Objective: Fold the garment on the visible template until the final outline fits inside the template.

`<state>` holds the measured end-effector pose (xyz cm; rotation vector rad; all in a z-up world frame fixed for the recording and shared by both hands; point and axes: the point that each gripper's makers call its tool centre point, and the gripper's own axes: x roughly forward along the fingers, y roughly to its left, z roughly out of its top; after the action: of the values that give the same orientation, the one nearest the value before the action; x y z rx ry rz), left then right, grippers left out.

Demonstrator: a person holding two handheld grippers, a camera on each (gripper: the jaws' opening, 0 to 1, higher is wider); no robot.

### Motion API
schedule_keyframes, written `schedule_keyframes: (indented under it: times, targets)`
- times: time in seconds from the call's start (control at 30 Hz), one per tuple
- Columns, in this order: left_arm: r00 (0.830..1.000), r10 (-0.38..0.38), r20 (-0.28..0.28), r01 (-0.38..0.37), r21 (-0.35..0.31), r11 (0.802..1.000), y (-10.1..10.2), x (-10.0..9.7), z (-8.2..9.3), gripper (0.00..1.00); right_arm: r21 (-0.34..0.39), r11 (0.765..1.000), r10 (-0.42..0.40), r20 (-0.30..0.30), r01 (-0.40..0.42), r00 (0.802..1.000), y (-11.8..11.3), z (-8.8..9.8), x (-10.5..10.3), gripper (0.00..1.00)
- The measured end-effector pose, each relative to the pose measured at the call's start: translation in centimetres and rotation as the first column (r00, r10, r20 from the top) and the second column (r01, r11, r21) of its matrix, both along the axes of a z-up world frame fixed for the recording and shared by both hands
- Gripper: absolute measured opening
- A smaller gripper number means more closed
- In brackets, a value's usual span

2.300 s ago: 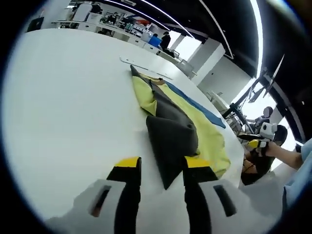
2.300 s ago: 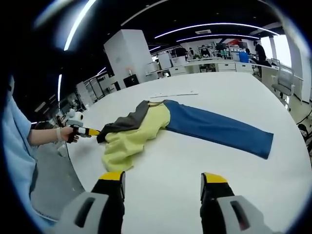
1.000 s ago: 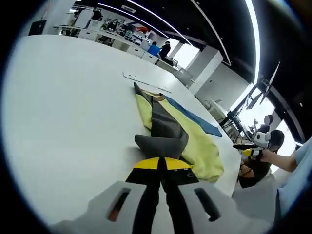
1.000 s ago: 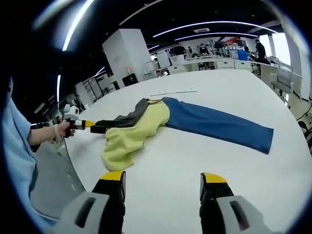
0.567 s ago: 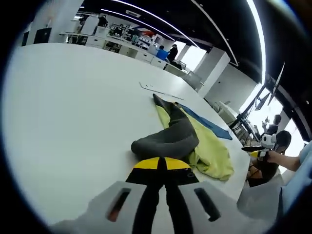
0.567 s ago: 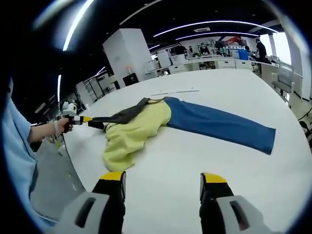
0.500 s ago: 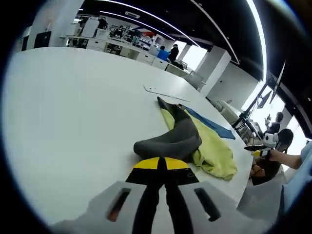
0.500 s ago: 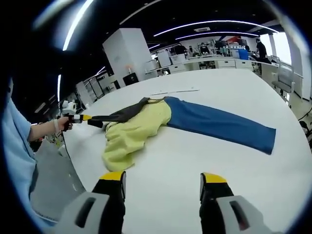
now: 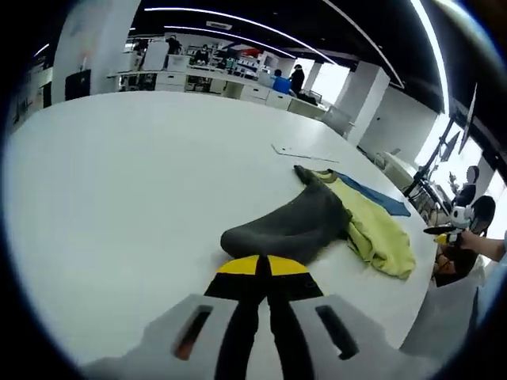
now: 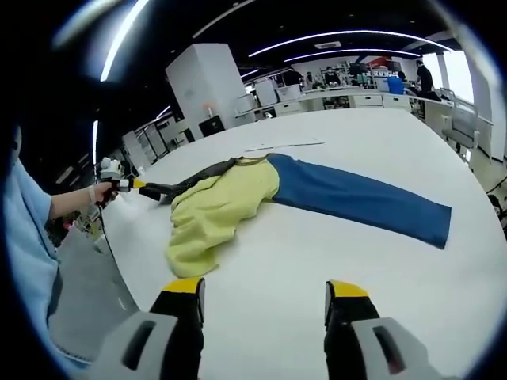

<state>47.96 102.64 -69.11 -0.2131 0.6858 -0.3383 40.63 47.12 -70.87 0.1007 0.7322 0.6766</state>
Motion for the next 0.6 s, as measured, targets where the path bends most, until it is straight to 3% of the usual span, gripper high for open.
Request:
schedule_keyframes:
  times: [0.23,0.3,0.6]
  targets:
    - [0.998,0.066,0.001,-0.066,0.07,0.995,4.4,1.2,-0.8,0.0,-0.008,1.0,0.0,-0.011,0.0,1.0,0.1,-0.3,0.0,0.6]
    - [0.997,0.074,0.006,-0.074,0.074,0.995,4.8,1.4,-0.9,0.0,-0.008,1.0,0.0,-0.015,0.0,1.0,0.1,-0.4,0.0,0.6]
    - [0.989,0.146,-0.001,-0.145,0.132,0.981,8.4,0.4,-2.1,0.0,-0.011,1.0,-0.002,-0.023,0.002,1.0,0.1,-0.7,0.0,0.6]
